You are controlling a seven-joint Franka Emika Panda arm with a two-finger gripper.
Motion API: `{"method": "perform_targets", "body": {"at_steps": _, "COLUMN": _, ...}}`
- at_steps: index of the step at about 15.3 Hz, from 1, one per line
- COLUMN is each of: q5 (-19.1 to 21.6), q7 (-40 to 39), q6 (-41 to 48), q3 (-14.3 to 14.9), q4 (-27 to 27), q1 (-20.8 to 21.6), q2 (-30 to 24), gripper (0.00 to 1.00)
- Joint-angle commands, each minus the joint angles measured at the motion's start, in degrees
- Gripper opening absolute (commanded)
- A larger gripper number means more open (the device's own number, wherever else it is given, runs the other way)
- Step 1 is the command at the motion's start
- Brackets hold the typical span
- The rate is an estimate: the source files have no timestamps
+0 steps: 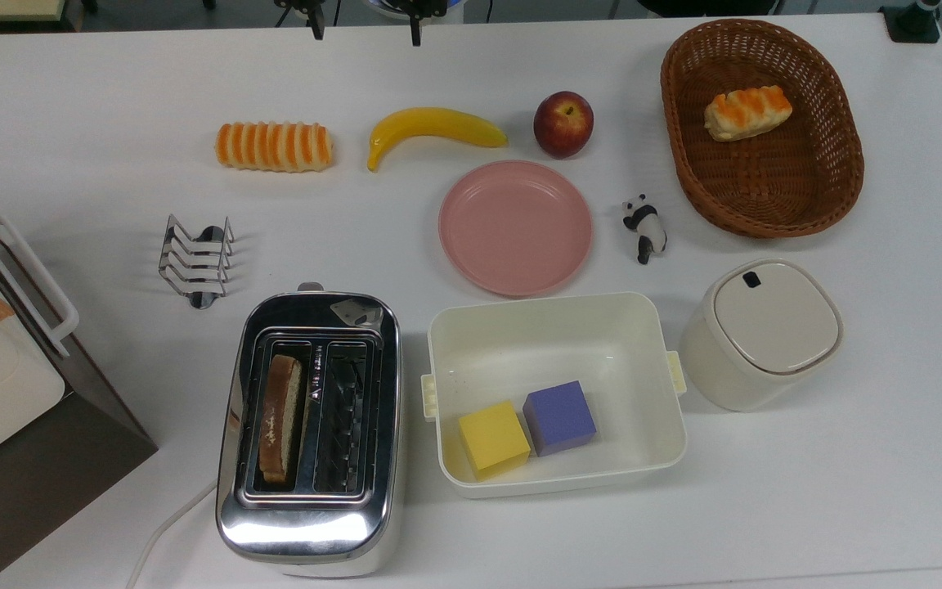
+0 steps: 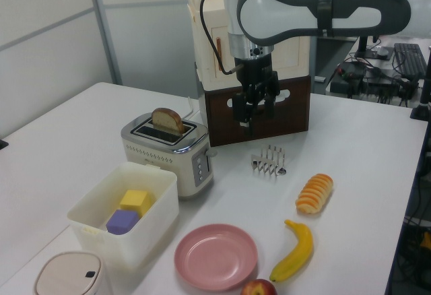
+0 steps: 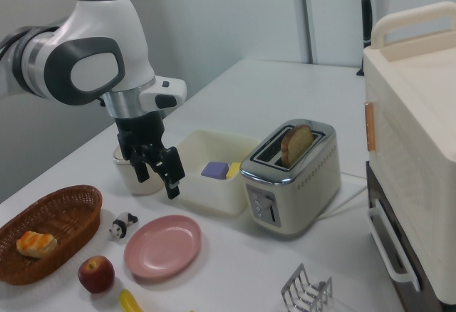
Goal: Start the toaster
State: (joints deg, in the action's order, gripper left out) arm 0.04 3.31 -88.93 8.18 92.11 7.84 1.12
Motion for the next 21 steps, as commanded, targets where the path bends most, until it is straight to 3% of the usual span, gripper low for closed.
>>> {"method": "perform_targets", "body": {"at_steps": 1, "q5": -0.92, "q7": -0.86, "q6": 0.87, "q3": 0.52, "q4": -0.7, "q1": 0.51, "q2": -0.15, "gripper": 1.0}}
{"method": "perform_targets", "body": {"at_steps": 21, "q5": -1.79, "q7": -3.4, "q6": 0.25, "q3": 0.61, "q4": -0.79, "q1": 0.16, "q2": 0.99, "gripper": 1.0}}
